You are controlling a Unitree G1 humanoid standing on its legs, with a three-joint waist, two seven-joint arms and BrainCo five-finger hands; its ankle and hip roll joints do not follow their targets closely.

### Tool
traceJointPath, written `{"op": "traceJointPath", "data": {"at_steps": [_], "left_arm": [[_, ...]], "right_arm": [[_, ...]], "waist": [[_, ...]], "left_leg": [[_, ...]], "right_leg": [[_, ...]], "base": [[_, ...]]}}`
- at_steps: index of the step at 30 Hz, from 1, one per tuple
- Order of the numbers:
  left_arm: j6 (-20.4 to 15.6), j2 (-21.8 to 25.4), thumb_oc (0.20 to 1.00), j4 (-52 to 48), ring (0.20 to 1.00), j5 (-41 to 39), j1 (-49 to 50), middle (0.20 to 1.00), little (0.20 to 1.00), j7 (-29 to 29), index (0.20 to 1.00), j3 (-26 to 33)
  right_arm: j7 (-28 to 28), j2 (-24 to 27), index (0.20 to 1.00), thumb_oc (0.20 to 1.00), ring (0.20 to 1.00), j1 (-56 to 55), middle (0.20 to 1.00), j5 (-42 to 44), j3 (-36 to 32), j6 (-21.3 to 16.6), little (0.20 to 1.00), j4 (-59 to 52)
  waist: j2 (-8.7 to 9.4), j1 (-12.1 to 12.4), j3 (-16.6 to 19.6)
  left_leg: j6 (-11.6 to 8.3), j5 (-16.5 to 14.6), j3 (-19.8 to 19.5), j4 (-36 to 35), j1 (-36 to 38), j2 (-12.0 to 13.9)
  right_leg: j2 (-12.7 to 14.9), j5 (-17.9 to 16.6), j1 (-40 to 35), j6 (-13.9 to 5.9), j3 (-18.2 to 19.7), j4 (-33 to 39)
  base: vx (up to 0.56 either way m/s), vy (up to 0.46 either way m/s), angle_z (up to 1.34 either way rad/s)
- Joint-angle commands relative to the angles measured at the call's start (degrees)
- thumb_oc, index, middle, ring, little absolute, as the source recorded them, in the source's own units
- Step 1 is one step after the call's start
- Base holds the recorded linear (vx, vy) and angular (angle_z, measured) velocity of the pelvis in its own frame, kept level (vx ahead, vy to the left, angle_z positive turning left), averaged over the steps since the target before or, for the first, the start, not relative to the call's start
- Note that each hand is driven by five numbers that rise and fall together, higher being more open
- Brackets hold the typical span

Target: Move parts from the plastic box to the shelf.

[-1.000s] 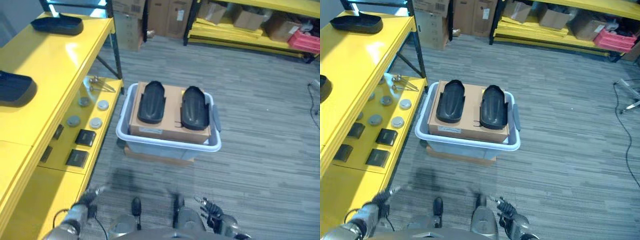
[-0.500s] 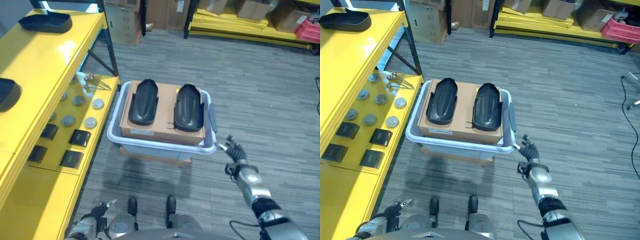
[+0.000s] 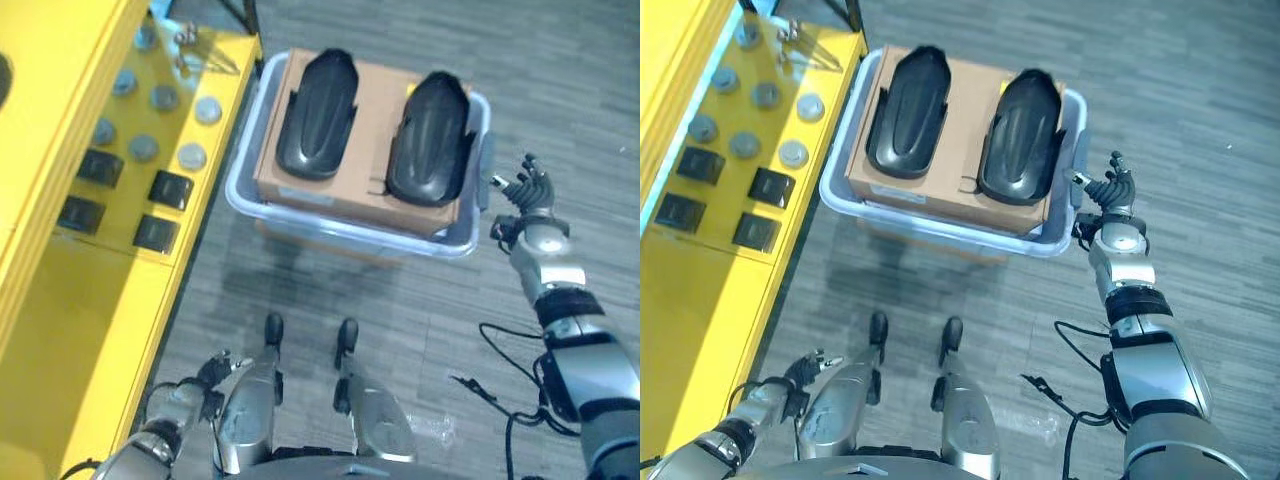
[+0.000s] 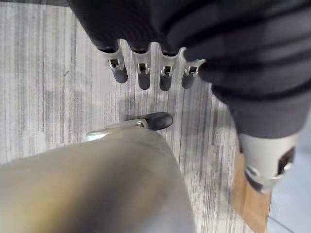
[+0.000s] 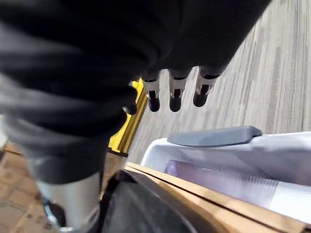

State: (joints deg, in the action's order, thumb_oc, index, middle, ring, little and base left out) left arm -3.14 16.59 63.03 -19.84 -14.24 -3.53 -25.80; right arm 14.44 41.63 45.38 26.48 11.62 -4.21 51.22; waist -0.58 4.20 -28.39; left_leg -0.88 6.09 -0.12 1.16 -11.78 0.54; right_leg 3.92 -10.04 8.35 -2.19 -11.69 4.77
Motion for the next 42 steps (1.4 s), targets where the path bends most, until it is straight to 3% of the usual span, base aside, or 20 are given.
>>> {"op": "traceJointPath", "data": {"at_steps": [1, 3, 7, 8, 9, 10, 11, 18, 22, 23, 26, 28, 31, 32, 35, 36, 39, 42], "left_arm": [[-1.56, 1.71, 1.0, 0.56, 1.0, -3.12, 0.28, 1.0, 1.0, -0.84, 1.0, -1.97], [-1.19, 2.1, 1.0, -0.19, 1.0, -4.07, -0.36, 1.0, 1.0, -0.96, 1.0, -2.3], [0.16, 3.29, 1.0, -0.84, 1.0, -5.72, -2.11, 1.0, 1.0, -0.79, 1.0, -3.12], [0.25, 3.34, 1.0, -0.81, 1.0, -5.81, -2.22, 1.0, 1.0, -0.75, 1.0, -3.11], [0.36, 3.64, 1.0, -0.64, 1.0, -5.78, -2.58, 1.0, 1.0, -0.87, 1.0, -3.15], [0.34, 3.68, 1.0, -0.59, 1.0, -5.75, -2.63, 1.0, 1.0, -0.9, 1.0, -3.15], [0.43, 3.97, 1.0, -0.39, 1.0, -5.23, -2.57, 1.0, 1.0, -1.16, 1.0, -3.09], [-1.96, 4.29, 1.0, 0.17, 1.0, -2.48, -1.19, 1.0, 1.0, -2.42, 1.0, -2.64], [-4.96, 4.43, 1.0, -0.13, 1.0, 1.19, 0.22, 1.0, 1.0, -2.09, 1.0, -2.16], [-5.94, 4.71, 1.0, -1.78, 1.0, 5.05, 0.8, 1.0, 1.0, 0.14, 1.0, -2.81], [-6.21, 6.26, 1.0, -6.75, 1.0, 6.93, 1.39, 1.0, 1.0, 1.45, 1.0, -3.39], [-4.04, 8.68, 1.0, -15.5, 1.0, 5.15, 1.63, 1.0, 1.0, 2.24, 1.0, -3.51], [-1.27, 10.78, 1.0, -22.58, 1.0, 3.74, 1.87, 1.0, 1.0, 2.52, 1.0, -3.11], [1.26, 12.34, 1.0, -28.35, 1.0, 1.62, 1.78, 1.0, 1.0, 2.65, 1.0, -2.27], [7.9, 15.36, 1.0, -41.24, 1.0, -3.29, 2.14, 1.0, 1.0, 2.52, 1.0, 2.2], [7.9, 15.36, 1.0, -41.24, 1.0, -3.29, 2.14, 1.0, 1.0, 2.52, 1.0, 2.2], [11.19, 15.66, 1.0, -52.56, 1.0, -10.13, 1.72, 1.0, 1.0, 3.0, 1.0, 8.18], [12.8, 14.03, 1.0, -57.32, 1.0, -15.28, 1.98, 1.0, 1.0, 2.97, 1.0, 10.27]], "right_arm": [[4.05, 5.62, 1.0, 1.0, 1.0, 3.59, 1.0, -2.03, 4.63, 2.98, 1.0, 0.81], [2.37, 6.81, 1.0, 1.0, 1.0, 6.0, 1.0, -1.69, 6.11, 4.89, 1.0, 3.21], [-9.18, 7.44, 1.0, 1.0, 1.0, 12.09, 1.0, -4.57, 11.9, 13.65, 1.0, 11.45], [-9.9, 7.41, 1.0, 1.0, 1.0, 12.41, 1.0, -4.73, 12.23, 14.07, 1.0, 11.99], [-12.49, 7.05, 0.561, 0.561, 0.561, 13.11, 0.561, -5.29, 13.54, 15.05, 0.561, 14.5], [-13.3, 6.99, 0.445, 0.445, 0.445, 13.24, 0.445, -5.45, 13.82, 15.71, 0.445, 14.97], [-16.18, 6.28, 0.2, 0.2, 0.2, 13.06, 0.2, -5.89, 14.87, 17.53, 0.2, 17.17], [-12.82, 3.74, 0.2, 0.2, 0.2, 9.73, 0.2, -2.72, 12.2, 22.1, 0.2, 20.75], [-7.69, 3.6, 0.2, 0.2, 0.2, 4.56, 0.2, -0.8, 7.71, 24.8, 0.2, 22.71], [-5.4, 4.69, 0.2, 0.2, 0.2, 0.18, 0.2, -0.33, 3.61, 21.69, 0.2, 23.35], [-1.78, 5.61, 0.2, 0.2, 0.2, -4.67, 0.2, -1.97, -0.44, 15.92, 0.2, 21.01], [0.56, 7.54, 0.2, 0.2, 0.2, -8.46, 0.2, -5.92, -2.62, 9.94, 0.2, 16.68], [2.31, 8.72, 0.2, 0.2, 0.2, -11.4, 0.2, -8.68, -3.8, 6.88, 0.2, 11.85], [3.96, 9.68, 0.2, 0.2, 0.2, -13.59, 0.2, -10.71, -4.48, 5.82, 0.2, 6.93], [7.18, 11.22, 0.2, 0.2, 0.2, -21.17, 0.2, -13.19, -7.95, 4.44, 0.2, -9.86], [7.18, 11.22, 0.2, 0.2, 0.2, -21.17, 0.2, -13.19, -7.95, 4.44, 0.2, -9.86], [10.21, 11.47, 0.2, 0.2, 0.2, -28.85, 0.2, -24.58, -13.63, 3.57, 0.2, -30.37], [11.67, 10.9, 0.2, 0.2, 0.2, -31.33, 0.2, -29.09, -15.44, 2.99, 0.2, -38.41]], "waist": [[0.73, 1.18, 2.62], [0.2, 1.45, 1.8], [-1.35, 2.54, -0.58], [-1.41, 2.59, -0.71], [-1.7, 3.03, -1.29], [-1.76, 3.09, -1.39], [-1.99, 3.56, -1.4], [-2.55, 4.59, -1.16], [-1.51, 4.49, 2.09], [-0.56, 4.04, 4.87], [0.75, 3.07, 8.51], [1.64, 2.1, 11.99], [2.02, 1.72, 13.98], [2.16, 1.32, 15.37], [2.51, 0.14, 18.35], [2.51, 0.14, 18.35], [2.81, -1.58, 20.42], [2.88, -2.23, 21.06]], "left_leg": [[-1.3, -3.67, -2.45, 5.3, -3.24, 1.77], [-1.3, -3.45, -3.03, 5.26, -3.97, 1.56], [-1.13, -2.42, -4.14, 5.15, -6.24, 0.85], [-1.1, -2.37, -4.21, 5.22, -6.4, 0.81], [-0.96, -2.18, -4.45, 5.5, -6.99, 0.71], [-0.93, -2.17, -4.52, 5.59, -7.13, 0.68], [-0.76, -2.12, -4.88, 6.04, -7.96, 0.62], [-0.68, -2.4, -5.56, 5.19, -5.82, 0.54], [-1.2, -3.09, -4.87, 3.03, -1.55, 0.91], [-1.68, -3.2, -4.16, 0.77, 2.28, 1.28], [-2.21, -2.72, -3.12, -1.44, 5.56, 1.67], [-2.58, -1.9, -2.02, -3.5, 8.13, 2.04], [-2.78, -1.47, -1.34, -4.55, 9.49, 2.29], [-2.87, -1.26, -0.79, -5.21, 10.29, 2.51], [-2.9, -1.09, 0.44, -5.87, 11.7, 2.88], [-2.9, -1.09, 0.44, -5.87, 11.7, 2.88], [-2.54, -1.61, 1.57, -6.16, 13.09, 3.22], [-2.37, -1.97, 1.87, -6.16, 13.63, 3.32]], "right_leg": [[4.22, 7.06, 2.7, -2.69, 2.44, -9.08], [4.29, 7.27, 3.52, -2.58, 2.23, -9.66], [4.7, 7.7, 6.27, -2.39, 1.81, -11.71], [4.73, 7.76, 6.45, -2.38, 1.78, -11.92], [4.87, 7.96, 7.09, -2.28, 1.45, -12.8], [4.9, 8.04, 7.21, -2.24, 1.37, -13.0], [4.97, 8.48, 7.84, -1.99, 0.88, -13.86], [4.89, 9.35, 5.36, -1.38, -0.37, -13.31], [4.88, 8.22, 1.1, -1.85, -0.72, -9.04], [4.52, 7.29, -2.41, -2.44, -0.56, -5.96], [4.13, 5.71, -5.12, -3.34, -0.04, -3.11], [3.83, 4.12, -6.96, -4.19, 0.5, -1.13], [3.75, 3.65, -7.9, -4.54, 0.68, -0.52], [3.65, 3.56, -8.51, -4.65, 0.75, -0.34], [3.44, 3.72, -10.07, -4.77, 0.63, -0.27], [3.44, 3.72, -10.07, -4.77, 0.63, -0.27], [3.15, 4.74, -11.72, -4.61, 0.72, -0.4], [3.04, 5.25, -12.39, -4.59, 0.7, -0.37]], "base": [[-0.04, -0.05, 0.19], [-0.02, -0.002, 0.21], [-0.05, 0.019, 0.12], [-0.03, -0.023, 0.06], [-0.02, -0.021, 0.09], [-0.01, -0.041, 0.2], [0.01, -0.036, 0.23], [0.0, -0.019, 0.13], [0.01, -0.01, 0.01], [0.09, -0.051, 0.03], [0.05, -0.038, 0.0], [0.01, -0.054, -0.08], [0.0, -0.032, -0.09], [0.0, -0.027, -0.12], [0.0, -0.015, -0.14], [-0.03, -0.01, -0.03], [-0.06, -0.025, -0.13], [-0.07, -0.015, -0.1]]}}
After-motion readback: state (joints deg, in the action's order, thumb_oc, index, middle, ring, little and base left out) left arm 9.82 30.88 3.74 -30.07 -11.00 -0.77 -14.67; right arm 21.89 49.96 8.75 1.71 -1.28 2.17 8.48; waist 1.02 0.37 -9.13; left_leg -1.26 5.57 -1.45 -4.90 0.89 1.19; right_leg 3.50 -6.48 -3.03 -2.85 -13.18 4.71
